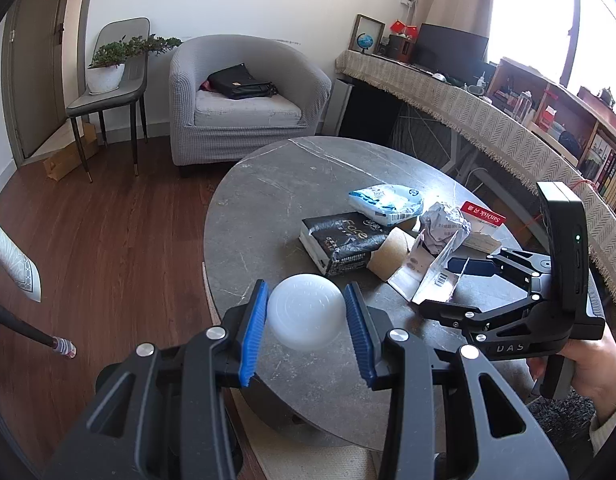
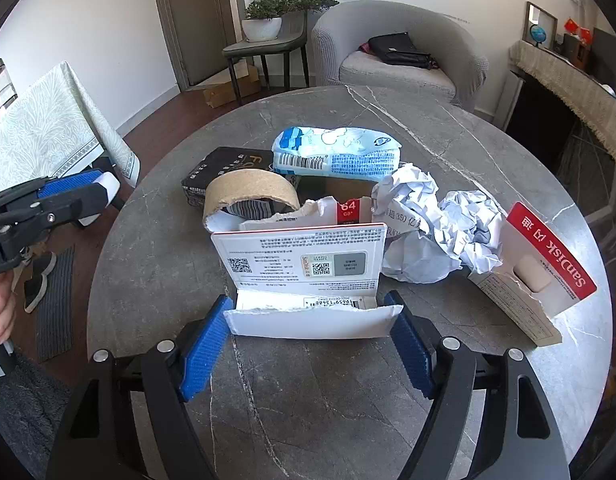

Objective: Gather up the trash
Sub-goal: 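Drop the white lid into the bin while the right gripper grasps the card box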

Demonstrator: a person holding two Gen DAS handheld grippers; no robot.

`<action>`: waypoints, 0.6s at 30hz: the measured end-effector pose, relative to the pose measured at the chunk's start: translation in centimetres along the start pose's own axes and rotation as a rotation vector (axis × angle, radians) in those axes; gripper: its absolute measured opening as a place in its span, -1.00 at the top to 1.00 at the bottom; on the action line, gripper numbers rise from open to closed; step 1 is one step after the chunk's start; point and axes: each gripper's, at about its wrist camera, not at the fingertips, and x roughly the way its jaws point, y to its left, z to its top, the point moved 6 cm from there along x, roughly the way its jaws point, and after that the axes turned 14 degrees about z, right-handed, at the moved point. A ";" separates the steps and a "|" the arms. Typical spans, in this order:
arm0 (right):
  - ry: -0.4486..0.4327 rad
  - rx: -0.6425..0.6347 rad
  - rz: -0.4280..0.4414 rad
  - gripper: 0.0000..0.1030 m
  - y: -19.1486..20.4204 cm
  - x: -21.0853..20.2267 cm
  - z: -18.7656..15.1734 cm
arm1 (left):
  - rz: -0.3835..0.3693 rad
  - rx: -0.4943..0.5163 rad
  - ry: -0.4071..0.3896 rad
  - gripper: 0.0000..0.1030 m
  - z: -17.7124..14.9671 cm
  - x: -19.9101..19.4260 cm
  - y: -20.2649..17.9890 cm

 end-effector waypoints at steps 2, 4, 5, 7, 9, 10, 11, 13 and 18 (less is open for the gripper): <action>-0.001 0.004 0.007 -0.48 0.2 0.1 0.1 | -0.009 -0.016 -0.006 0.19 0.0 -0.5 0.5; -0.005 0.018 0.029 -0.48 0.6 -0.1 0.2 | -0.012 -0.026 -0.011 0.19 0.0 -1.0 1.1; -0.010 0.022 0.036 -0.48 0.8 -0.3 0.2 | -0.011 -0.029 -0.014 0.19 -0.1 -1.2 1.3; -0.028 0.029 0.049 -0.48 1.5 -1.0 0.4 | -0.008 -0.036 -0.016 0.19 -0.3 -1.6 1.9; -0.041 0.034 0.052 -0.48 2.0 -1.7 0.4 | -0.003 -0.045 -0.016 0.19 -0.4 -1.8 2.5; -0.048 0.036 0.057 -0.48 2.3 -2.1 0.4 | 0.000 -0.050 -0.017 0.19 -0.5 -1.9 2.8; -0.053 0.036 0.065 -0.48 2.6 -2.4 0.4 | 0.003 -0.055 -0.016 0.19 -0.5 -2.0 3.1; -0.059 0.027 0.062 -0.48 3.2 -2.9 0.6 | 0.008 -0.062 -0.015 0.19 -0.7 -2.2 3.7; -0.044 0.026 -0.029 -0.47 3.2 -4.0 0.5 | 0.028 -0.070 -0.003 0.19 -1.5 -2.2 5.1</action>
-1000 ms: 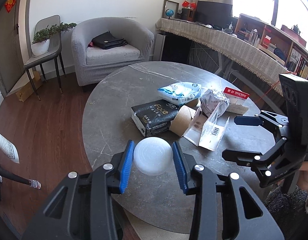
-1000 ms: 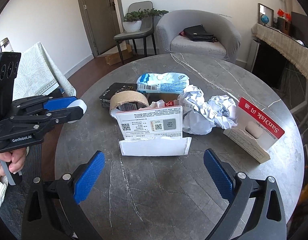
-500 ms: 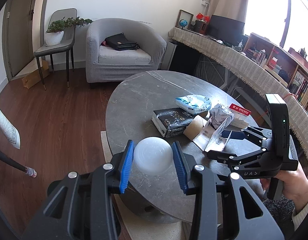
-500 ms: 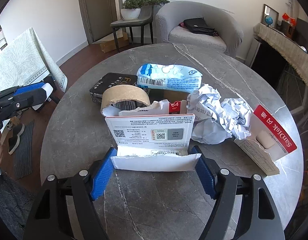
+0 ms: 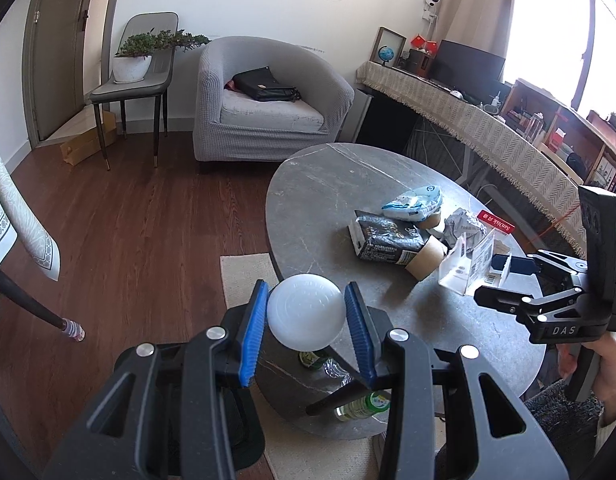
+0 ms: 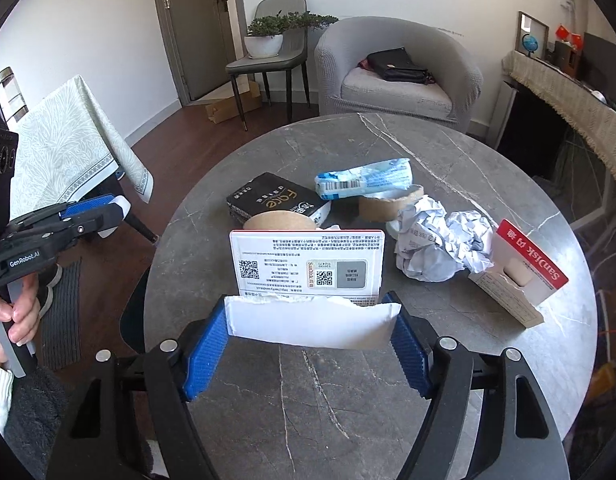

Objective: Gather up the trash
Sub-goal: 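Drop the white lid into the bin while the right gripper grasps the card box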

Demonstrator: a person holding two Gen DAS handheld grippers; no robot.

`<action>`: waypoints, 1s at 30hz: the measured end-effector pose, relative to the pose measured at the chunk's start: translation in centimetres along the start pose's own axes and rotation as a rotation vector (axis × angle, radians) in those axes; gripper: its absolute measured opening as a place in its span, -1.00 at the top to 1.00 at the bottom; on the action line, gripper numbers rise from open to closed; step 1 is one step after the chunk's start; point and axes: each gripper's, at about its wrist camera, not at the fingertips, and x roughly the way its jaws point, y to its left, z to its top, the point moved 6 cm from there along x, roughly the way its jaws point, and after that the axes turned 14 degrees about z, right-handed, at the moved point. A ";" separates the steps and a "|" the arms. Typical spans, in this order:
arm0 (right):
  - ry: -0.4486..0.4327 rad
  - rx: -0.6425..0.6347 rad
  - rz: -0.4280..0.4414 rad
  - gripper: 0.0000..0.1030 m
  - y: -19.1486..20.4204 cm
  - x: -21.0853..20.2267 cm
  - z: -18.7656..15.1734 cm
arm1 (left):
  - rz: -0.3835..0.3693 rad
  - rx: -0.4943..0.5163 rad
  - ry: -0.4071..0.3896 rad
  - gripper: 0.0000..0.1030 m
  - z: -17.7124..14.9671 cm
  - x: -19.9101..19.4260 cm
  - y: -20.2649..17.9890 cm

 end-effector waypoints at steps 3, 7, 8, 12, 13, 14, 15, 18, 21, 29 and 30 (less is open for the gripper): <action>-0.014 0.012 -0.017 -0.47 -0.6 -0.9 -0.1 | 0.010 -0.009 0.008 0.19 -0.3 0.1 0.9; -0.052 0.017 0.005 -0.47 -0.3 -2.0 0.4 | 0.019 -0.015 0.011 0.19 -0.6 0.1 1.7; -0.058 0.015 0.013 -0.47 -0.1 -2.1 0.6 | 0.023 -0.015 0.013 0.19 -0.7 0.1 2.0; -0.079 -0.006 0.043 -0.47 1.5 -2.2 1.4 | 0.038 -0.019 0.028 0.19 -1.3 0.5 2.8; -0.082 -0.010 0.057 -0.47 1.9 -2.1 1.6 | 0.043 -0.019 0.033 0.19 -1.5 0.7 3.0; -0.084 -0.012 0.069 -0.47 2.3 -2.0 1.8 | 0.047 -0.020 0.039 0.19 -1.7 0.8 3.3; -0.081 -0.014 0.079 -0.47 2.8 -1.7 2.0 | 0.052 -0.020 0.046 0.19 -2.1 1.0 3.6; -0.077 -0.024 0.109 -0.47 4.0 -0.8 2.4 | 0.070 -0.019 0.072 0.19 -3.1 1.7 4.6; -0.064 -0.036 0.139 -0.47 5.5 0.3 2.8 | 0.094 -0.020 0.103 0.19 -4.3 2.5 5.7; -0.052 -0.071 0.203 -0.47 9.3 2.6 4.0 | 0.159 -0.048 0.212 0.19 -8.1 5.0 10.1; -0.051 -0.069 0.221 -0.47 9.8 2.9 4.1 | 0.163 -0.054 0.226 0.19 -8.6 5.3 10.7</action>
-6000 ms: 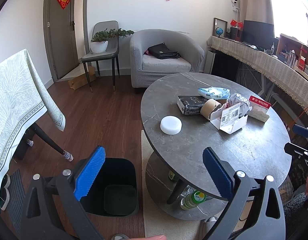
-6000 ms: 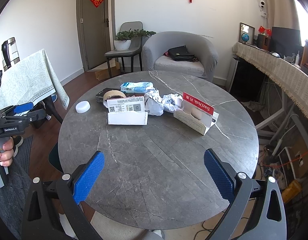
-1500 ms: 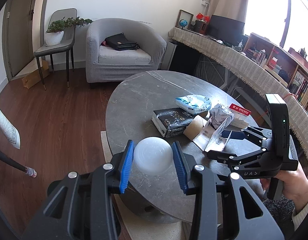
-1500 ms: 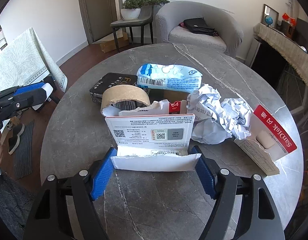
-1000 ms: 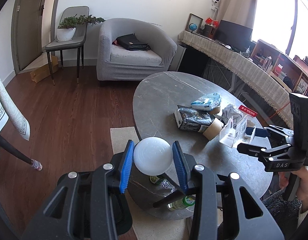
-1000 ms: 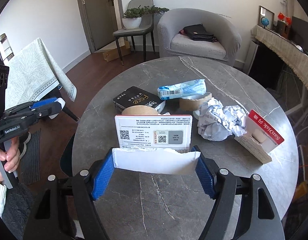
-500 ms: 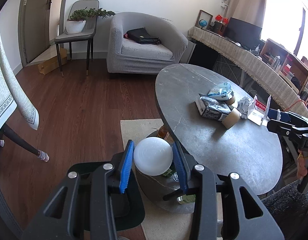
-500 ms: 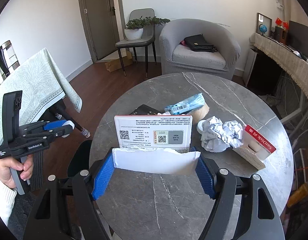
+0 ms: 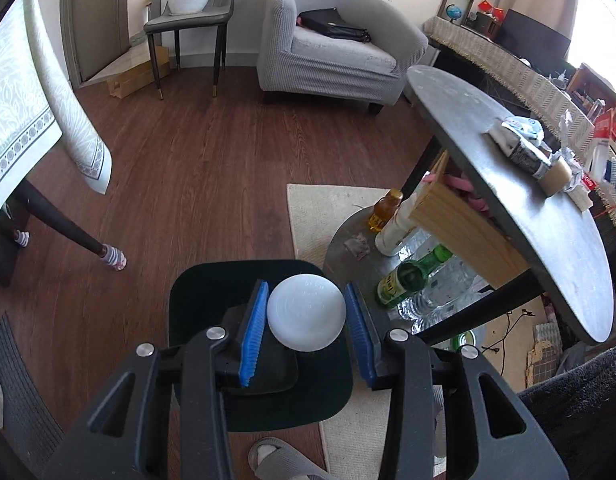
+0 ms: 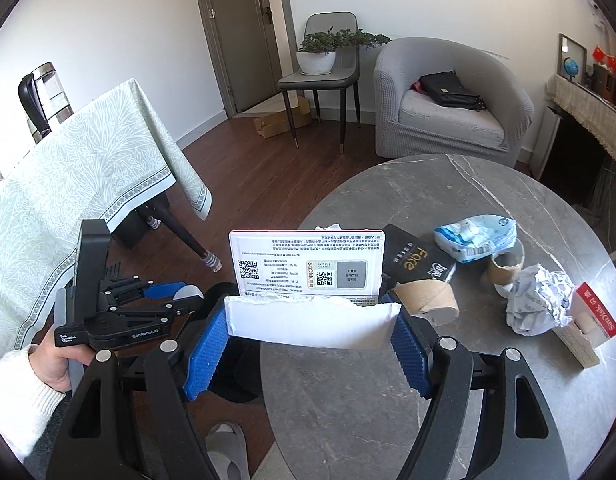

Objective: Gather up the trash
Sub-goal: 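Drop the white lid into the bin while the right gripper grasps the card box, then move the right gripper holding the white card box over the bin and release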

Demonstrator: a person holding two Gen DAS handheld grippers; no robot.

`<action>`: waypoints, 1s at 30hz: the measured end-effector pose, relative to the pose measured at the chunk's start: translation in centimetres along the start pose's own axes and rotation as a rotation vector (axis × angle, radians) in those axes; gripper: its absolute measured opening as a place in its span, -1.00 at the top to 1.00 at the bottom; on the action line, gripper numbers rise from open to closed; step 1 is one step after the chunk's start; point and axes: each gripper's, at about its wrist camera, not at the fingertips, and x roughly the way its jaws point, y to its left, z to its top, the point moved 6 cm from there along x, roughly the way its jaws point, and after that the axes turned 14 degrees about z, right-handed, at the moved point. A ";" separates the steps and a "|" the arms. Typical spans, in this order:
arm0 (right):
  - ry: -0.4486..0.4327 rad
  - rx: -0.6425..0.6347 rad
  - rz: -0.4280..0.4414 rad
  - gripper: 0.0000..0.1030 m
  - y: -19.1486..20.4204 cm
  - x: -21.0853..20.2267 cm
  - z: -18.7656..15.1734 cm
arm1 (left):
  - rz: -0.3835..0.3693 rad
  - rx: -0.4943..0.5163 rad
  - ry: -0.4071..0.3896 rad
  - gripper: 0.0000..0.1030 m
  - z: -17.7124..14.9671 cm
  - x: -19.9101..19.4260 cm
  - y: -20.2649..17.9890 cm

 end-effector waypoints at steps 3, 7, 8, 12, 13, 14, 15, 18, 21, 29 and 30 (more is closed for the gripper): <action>0.006 -0.013 0.034 -0.47 1.4 1.2 0.5 | 0.020 -0.015 0.045 0.19 -1.1 1.5 1.5; 0.020 -0.032 0.066 -0.47 3.1 2.8 0.8 | 0.039 -0.026 0.098 0.19 -2.2 3.2 2.9; 0.023 -0.033 0.077 -0.47 3.4 3.2 0.9 | 0.040 -0.029 0.113 0.19 -2.6 3.6 3.1; 0.043 -0.044 0.114 -0.47 5.1 5.0 1.1 | 0.046 -0.039 0.179 0.19 -4.0 5.5 4.1; 0.050 -0.050 0.120 -0.47 5.5 5.5 1.1 | 0.052 -0.038 0.195 0.19 -4.5 6.1 4.3; 0.057 -0.056 0.126 -0.47 6.0 6.0 1.1 | 0.058 -0.036 0.214 0.19 -5.0 6.6 4.6; 0.064 -0.061 0.131 -0.47 6.4 6.6 1.1 | 0.063 -0.033 0.232 0.19 -5.5 7.1 4.7; 0.090 -0.073 0.147 -0.47 7.5 8.2 1.0 | 0.077 -0.031 0.278 0.18 -6.8 8.3 5.5; 0.112 -0.069 0.169 -0.47 8.2 10.1 0.4 | 0.082 -0.032 0.295 0.18 -7.5 8.9 5.9; 0.180 -0.082 0.185 -0.47 9.6 14.6 -1.0 | 0.078 -0.051 0.261 -0.14 -7.7 8.6 6.8; 0.187 -0.083 0.182 -0.47 9.6 15.0 -1.1 | 0.079 -0.059 0.257 -0.14 -7.6 8.5 7.1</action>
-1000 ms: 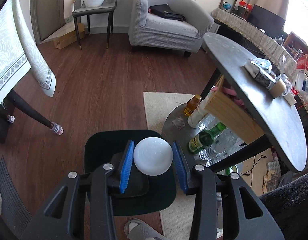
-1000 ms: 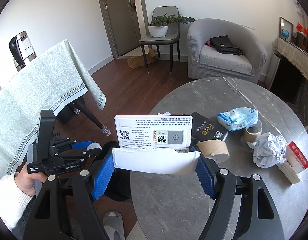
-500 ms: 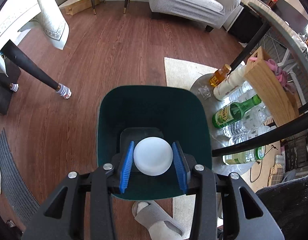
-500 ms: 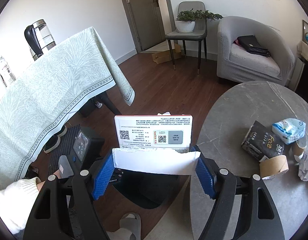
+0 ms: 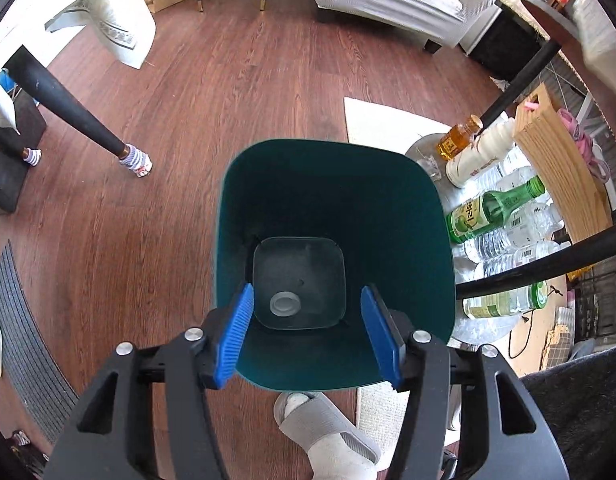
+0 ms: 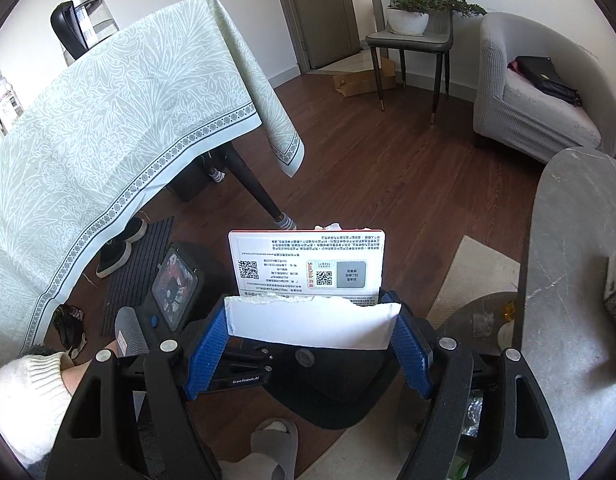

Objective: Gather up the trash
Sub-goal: 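Move the right gripper holding the white card box over the bin and release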

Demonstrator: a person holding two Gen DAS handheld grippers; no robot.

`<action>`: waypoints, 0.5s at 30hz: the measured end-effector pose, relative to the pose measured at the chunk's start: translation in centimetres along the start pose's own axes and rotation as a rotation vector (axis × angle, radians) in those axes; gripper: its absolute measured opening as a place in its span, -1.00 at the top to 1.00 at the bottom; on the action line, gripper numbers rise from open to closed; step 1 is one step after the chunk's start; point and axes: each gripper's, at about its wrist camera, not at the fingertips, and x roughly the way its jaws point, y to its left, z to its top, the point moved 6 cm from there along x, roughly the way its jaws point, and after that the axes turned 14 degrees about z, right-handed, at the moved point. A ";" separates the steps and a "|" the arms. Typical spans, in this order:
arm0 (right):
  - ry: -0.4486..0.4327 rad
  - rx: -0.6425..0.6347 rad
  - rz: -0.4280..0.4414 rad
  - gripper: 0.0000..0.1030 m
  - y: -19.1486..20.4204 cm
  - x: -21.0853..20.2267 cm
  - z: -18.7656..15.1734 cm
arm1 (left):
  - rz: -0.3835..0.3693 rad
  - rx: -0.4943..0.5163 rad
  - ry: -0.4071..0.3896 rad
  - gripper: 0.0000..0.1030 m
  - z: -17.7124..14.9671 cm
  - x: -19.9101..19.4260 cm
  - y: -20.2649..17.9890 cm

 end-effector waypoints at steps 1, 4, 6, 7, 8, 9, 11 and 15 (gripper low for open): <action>0.003 -0.001 -0.003 -0.47 -0.1 0.3 -0.1 | 0.000 -0.010 -0.006 -0.13 0.1 -0.2 0.4; 0.017 0.015 -0.012 -0.47 -0.7 1.4 -0.3 | 0.000 -0.048 -0.031 -0.11 0.4 -1.1 1.5; 0.017 0.023 -0.009 -0.47 -1.0 1.9 -0.4 | -0.002 -0.077 -0.057 -0.10 0.6 -1.8 2.3; 0.025 0.030 -0.013 -0.47 -1.4 2.2 -0.6 | -0.003 -0.091 -0.070 -0.10 0.8 -2.3 2.7; 0.033 0.040 -0.012 -0.47 -1.6 2.6 -0.7 | -0.006 -0.103 -0.081 -0.08 1.0 -2.7 3.1; 0.035 0.047 -0.006 -0.47 -1.8 3.0 -0.8 | -0.015 -0.119 -0.094 -0.08 1.2 -3.3 3.5; 0.051 0.058 -0.004 -0.47 -2.1 3.8 -1.1 | -0.023 -0.143 -0.128 -0.05 1.7 -4.5 4.1; 0.079 0.055 -0.009 -0.47 -2.1 5.4 -1.8 | -0.013 -0.149 -0.206 0.02 2.9 -7.4 4.8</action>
